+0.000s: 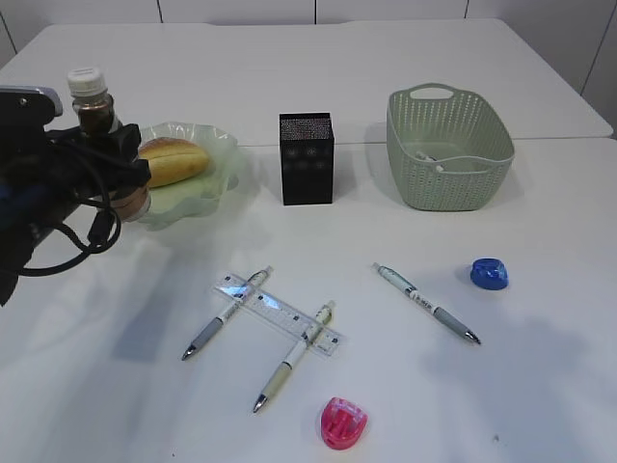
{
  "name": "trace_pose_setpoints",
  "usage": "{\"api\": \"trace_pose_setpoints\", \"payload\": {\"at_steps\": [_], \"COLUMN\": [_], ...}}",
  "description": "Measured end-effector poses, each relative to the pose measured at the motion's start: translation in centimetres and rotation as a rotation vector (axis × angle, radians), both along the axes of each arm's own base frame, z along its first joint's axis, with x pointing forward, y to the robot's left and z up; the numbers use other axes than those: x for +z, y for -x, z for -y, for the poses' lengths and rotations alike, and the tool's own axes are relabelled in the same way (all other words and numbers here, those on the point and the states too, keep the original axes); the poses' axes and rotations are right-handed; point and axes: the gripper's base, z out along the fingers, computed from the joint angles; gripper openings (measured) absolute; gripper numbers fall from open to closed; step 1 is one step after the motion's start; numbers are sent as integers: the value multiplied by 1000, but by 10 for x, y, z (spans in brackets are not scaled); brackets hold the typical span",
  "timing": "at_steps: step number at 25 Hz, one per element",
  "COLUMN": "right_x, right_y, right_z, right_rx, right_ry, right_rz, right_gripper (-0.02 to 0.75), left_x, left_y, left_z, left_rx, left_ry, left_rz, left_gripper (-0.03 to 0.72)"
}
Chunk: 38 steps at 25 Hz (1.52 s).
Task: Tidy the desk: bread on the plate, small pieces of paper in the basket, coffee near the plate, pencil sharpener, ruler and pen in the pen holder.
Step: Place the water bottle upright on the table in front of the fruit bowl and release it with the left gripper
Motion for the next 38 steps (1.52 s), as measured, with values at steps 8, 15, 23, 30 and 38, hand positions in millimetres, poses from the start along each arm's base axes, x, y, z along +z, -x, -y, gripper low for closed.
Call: {"api": "trace_pose_setpoints", "payload": {"at_steps": [8, 15, 23, 30, 38], "right_x": [0, 0, 0, 0, 0], "right_y": [0, 0, 0, 0, 0], "right_z": [0, 1, 1, 1, 1], "right_rx": [23, 26, 25, 27, 27], "right_ry": [18, 29, 31, 34, 34], "right_rz": [7, 8, 8, 8, 8], "right_gripper": [564, 565, 564, 565, 564], "left_x": [-28, -49, -59, -59, -59], "left_y": [-2, -3, -3, -2, -2], "left_z": [1, 1, 2, 4, 5], "left_rx": [1, 1, -11, -35, -44], "left_ry": [-14, -28, -39, -48, -50], "left_rz": [-48, -106, -128, -124, -123], "left_gripper": [321, 321, 322, 349, 413]}}
